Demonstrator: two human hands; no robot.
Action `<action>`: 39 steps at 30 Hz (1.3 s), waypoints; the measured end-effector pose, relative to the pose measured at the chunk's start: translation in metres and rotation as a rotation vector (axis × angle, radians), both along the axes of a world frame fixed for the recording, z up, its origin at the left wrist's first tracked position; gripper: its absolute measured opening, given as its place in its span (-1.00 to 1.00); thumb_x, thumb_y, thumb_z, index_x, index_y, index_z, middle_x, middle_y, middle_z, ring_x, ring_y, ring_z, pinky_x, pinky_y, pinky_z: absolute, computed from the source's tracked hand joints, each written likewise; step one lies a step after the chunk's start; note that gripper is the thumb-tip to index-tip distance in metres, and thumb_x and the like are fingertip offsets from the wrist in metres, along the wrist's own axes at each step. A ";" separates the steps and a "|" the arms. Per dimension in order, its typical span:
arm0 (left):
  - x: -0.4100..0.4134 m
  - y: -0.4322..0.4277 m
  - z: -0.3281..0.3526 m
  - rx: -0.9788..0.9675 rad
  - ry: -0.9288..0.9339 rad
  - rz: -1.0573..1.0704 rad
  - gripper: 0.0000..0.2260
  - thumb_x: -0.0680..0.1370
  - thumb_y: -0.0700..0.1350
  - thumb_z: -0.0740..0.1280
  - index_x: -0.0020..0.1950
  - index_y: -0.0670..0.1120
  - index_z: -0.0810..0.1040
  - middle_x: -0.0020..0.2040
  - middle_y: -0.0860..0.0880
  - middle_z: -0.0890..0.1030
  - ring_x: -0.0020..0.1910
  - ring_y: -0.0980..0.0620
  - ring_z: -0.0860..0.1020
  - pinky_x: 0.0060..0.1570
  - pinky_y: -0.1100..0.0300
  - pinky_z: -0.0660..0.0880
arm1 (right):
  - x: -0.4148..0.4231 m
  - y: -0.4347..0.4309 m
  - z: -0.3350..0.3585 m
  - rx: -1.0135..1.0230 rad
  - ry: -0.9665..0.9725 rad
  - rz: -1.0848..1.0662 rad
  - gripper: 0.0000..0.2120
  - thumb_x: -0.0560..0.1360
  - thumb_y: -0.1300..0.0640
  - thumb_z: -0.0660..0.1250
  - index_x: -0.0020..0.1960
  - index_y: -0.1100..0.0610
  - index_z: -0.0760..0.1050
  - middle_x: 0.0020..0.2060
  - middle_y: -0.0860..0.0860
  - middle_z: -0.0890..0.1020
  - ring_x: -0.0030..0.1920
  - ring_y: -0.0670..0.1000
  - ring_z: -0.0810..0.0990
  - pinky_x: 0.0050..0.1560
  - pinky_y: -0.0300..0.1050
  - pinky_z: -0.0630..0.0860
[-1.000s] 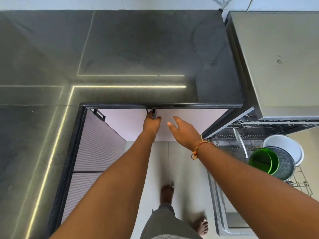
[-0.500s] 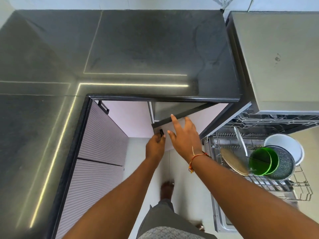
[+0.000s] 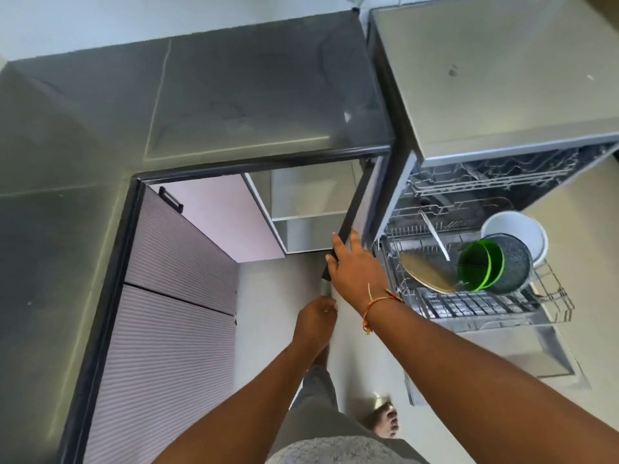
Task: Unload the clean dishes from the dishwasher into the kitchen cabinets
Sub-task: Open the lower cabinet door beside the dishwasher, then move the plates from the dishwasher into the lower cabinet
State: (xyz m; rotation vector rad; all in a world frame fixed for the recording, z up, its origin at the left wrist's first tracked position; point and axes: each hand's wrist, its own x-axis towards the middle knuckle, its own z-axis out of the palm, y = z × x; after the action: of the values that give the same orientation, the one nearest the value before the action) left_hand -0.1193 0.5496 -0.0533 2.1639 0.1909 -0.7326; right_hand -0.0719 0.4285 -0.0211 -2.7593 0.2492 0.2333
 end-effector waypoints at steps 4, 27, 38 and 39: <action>-0.029 -0.004 -0.003 0.123 -0.101 -0.135 -0.59 0.63 -0.05 0.27 0.48 -0.05 0.34 0.44 -0.05 0.42 0.39 -0.04 0.41 0.37 0.13 0.35 | -0.026 -0.023 -0.002 -0.016 0.007 -0.043 -0.46 0.67 -0.04 0.00 0.62 0.00 0.00 0.61 0.11 0.03 0.24 0.23 0.55 0.06 0.09 0.59; 0.004 -0.120 0.038 0.363 -0.680 -0.838 -0.24 0.56 -0.04 0.34 0.61 -0.10 -0.05 0.62 -0.06 0.00 0.60 -0.04 -0.05 0.55 0.03 0.06 | -0.097 -0.164 0.003 0.139 0.073 0.016 -0.43 0.70 -0.02 0.00 0.63 0.06 -0.12 0.61 0.01 -0.03 0.52 0.11 0.27 0.42 0.02 0.36; -0.030 -0.210 0.065 0.096 -0.836 -0.940 -0.48 0.55 -0.22 0.34 0.49 -0.19 0.29 0.45 -0.18 0.37 0.46 -0.12 0.33 0.40 -0.01 0.38 | -0.173 -0.237 -0.011 0.138 0.095 -0.514 -0.41 0.62 -0.17 0.11 0.54 0.13 0.18 0.52 0.23 0.24 0.43 0.27 0.36 0.32 0.20 0.44; -0.034 -0.220 0.065 0.066 -0.762 -0.937 -0.49 0.56 -0.21 0.32 0.50 -0.17 0.28 0.46 -0.16 0.36 0.46 -0.11 0.33 0.39 -0.01 0.40 | -0.177 -0.244 -0.013 0.140 0.116 -0.540 -0.45 0.61 -0.16 0.14 0.49 0.13 0.26 0.48 0.23 0.29 0.38 0.28 0.41 0.28 0.21 0.47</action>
State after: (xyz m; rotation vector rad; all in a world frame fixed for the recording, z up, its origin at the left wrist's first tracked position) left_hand -0.1537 0.3295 0.0119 2.3848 -1.2647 -0.3069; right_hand -0.2492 0.1841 -0.0344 -2.4320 0.9475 0.2532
